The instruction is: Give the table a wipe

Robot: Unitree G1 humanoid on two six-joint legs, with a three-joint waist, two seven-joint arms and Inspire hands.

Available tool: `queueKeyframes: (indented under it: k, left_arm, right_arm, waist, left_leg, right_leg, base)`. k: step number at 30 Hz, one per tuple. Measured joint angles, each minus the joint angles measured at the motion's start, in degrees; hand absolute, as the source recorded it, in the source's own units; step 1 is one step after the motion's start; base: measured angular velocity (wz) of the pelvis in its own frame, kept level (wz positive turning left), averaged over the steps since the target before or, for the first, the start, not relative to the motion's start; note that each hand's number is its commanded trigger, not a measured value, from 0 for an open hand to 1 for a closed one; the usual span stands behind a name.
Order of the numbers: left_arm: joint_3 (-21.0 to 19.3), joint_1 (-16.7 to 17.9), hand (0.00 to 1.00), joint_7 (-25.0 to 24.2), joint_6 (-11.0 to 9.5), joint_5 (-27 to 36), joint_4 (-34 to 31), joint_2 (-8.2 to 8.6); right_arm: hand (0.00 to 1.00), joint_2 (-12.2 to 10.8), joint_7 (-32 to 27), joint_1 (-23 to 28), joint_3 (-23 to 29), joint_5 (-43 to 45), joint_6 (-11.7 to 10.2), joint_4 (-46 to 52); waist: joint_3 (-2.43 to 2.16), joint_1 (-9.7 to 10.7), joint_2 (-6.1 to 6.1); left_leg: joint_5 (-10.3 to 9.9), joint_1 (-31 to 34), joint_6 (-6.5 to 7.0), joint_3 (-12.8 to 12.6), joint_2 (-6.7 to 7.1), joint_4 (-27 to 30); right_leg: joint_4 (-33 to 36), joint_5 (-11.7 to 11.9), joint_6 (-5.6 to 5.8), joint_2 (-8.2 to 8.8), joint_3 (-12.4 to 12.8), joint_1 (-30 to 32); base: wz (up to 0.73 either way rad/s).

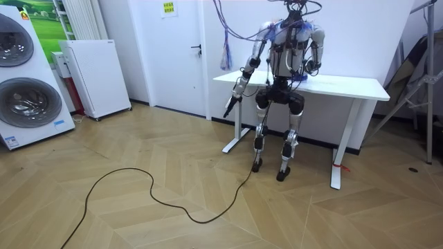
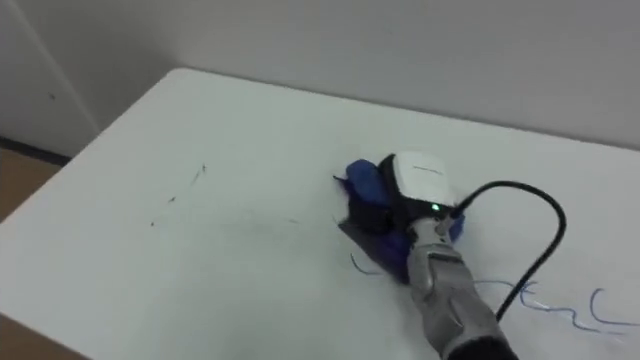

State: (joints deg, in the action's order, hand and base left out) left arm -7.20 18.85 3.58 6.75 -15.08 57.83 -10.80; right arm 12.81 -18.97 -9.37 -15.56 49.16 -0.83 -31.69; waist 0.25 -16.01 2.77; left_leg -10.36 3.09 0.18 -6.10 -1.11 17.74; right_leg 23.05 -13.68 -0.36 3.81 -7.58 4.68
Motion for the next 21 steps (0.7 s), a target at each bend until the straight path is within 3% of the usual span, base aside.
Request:
queueKeyframes:
  k: [1, 3, 5, 6, 7, 8, 9, 13, 16, 19, 21]
  left_arm:
    - [0.0, -0.5, 0.00, 0.1, 0.0, -0.1, 0.0, 0.22]
    - [-0.7, -1.7, 0.00, 0.6, 0.1, -0.2, -1.8, 0.91]
    - [-2.0, -3.1, 0.00, 1.0, -0.3, -1.4, -2.3, 0.91]
    - [-2.9, -2.9, 0.00, 1.7, -0.5, -2.5, -2.6, 0.86]
    - [-3.2, -2.7, 0.00, 2.1, -0.6, -2.7, -2.6, 0.81]
    - [-4.0, -1.9, 0.00, 2.7, -0.4, -2.8, -2.4, 0.77]
    - [-4.1, -1.1, 0.00, 3.2, -0.4, -2.8, -2.4, 0.71]
    - [-4.1, 0.6, 0.00, 3.8, -0.3, -2.7, -2.5, 0.61]
    - [-3.7, 1.6, 0.00, 4.3, 0.1, -2.4, -2.5, 0.28]
    - [-1.5, 1.4, 0.00, 4.4, 0.6, -2.3, -2.5, 0.27]
    - [0.2, 0.4, 0.00, 4.4, 1.8, -1.3, -2.5, 0.40]
  right_arm:
    - [1.00, 0.1, -0.7, 0.9, 0.8, -0.3, -0.7, -0.5]
    - [1.00, 0.1, -5.5, 3.0, 4.6, -0.8, -3.7, -2.4]
    - [1.00, 0.3, -10.0, 6.8, 8.9, -1.8, -5.3, -3.9]
    - [1.00, 0.5, -13.1, 10.1, 12.2, -2.4, -6.0, -5.2]
    - [1.00, 0.8, -14.7, 11.7, 13.8, -2.9, -6.1, -6.2]
    - [1.00, 1.5, -17.7, 14.6, 16.5, -4.3, -6.2, -8.2]
    - [1.00, 2.8, -19.7, 17.5, 19.0, -5.6, -6.2, -9.3]
    - [1.00, 6.8, -22.2, 22.4, 23.8, -10.3, -6.0, -12.0]
    - [1.00, 6.8, -22.0, 22.2, 23.8, -11.5, -3.2, -12.1]
    - [1.00, 5.1, -18.9, 19.5, 21.9, -11.0, 2.2, -8.9]
    - [1.00, 2.9, -14.7, 17.5, 15.6, -8.5, 6.0, -3.2]
  waist:
    - [0.14, 0.6, 0.01]
    - [0.51, 3.7, -1.14]
    - [0.44, 5.6, -1.90]
    - [0.29, 6.8, -1.90]
    - [0.03, 7.3, -2.02]
    - [-0.52, 7.9, -2.72]
    - [-1.25, 8.4, -2.52]
    - [-1.57, 9.9, -2.70]
    - [-1.52, 9.3, -2.83]
    - [-1.40, 8.0, -2.88]
    - [-1.19, 5.8, -2.63]
  left_leg:
    - [0.3, -0.5, 0.24, 0.0, 0.21, -1.0]
    - [2.3, -0.9, 0.81, 0.4, 1.08, -3.6]
    - [3.3, -2.1, 1.17, 1.2, 1.47, -5.5]
    - [3.4, -3.6, 1.13, 1.5, 1.77, -6.4]
    - [3.2, -4.1, 1.29, 1.5, 1.82, -6.5]
    - [2.8, -4.9, 1.87, 1.5, 1.78, -6.5]
    - [2.5, -5.5, 2.42, 1.7, 1.89, -6.3]
    - [2.2, -6.2, 2.85, 1.9, 2.88, -5.9]
    - [2.2, -6.7, 2.92, 2.2, 3.01, -5.5]
    - [2.0, -6.6, 3.21, 3.2, 3.11, -5.0]
    - [2.0, -6.4, 3.29, 6.1, 3.71, -5.0]
  right_leg:
    - [-0.9, 0.3, 0.11, 0.26, -0.5, -0.6]
    - [-5.1, 2.7, 0.51, 0.26, -1.6, -1.9]
    - [-8.2, 4.0, 1.15, 0.17, -2.2, -4.1]
    - [-9.8, 4.3, 2.05, 0.26, -2.4, -6.1]
    - [-10.5, 4.4, 2.16, 0.29, -2.5, -7.0]
    - [-11.4, 4.5, 2.29, 0.43, -2.5, -8.3]
    - [-11.6, 4.7, 2.57, 0.87, -2.6, -9.3]
    - [-11.7, 4.9, 3.22, 2.14, -3.6, -10.1]
    - [-12.5, 4.9, 3.24, 2.18, -3.6, -10.6]
    - [-12.6, 4.9, 3.23, 2.05, -3.7, -10.1]
    - [-12.5, 5.2, 3.35, 1.95, -4.4, -9.4]
  base:
    - [0.25]
    - [0.25]
    - [0.25]
    - [0.16]
    - [0.00]
    - [-0.12]
    - [-0.13]
    - [-0.09]
    - [-0.29]
    - [-0.41]
    - [-0.58]
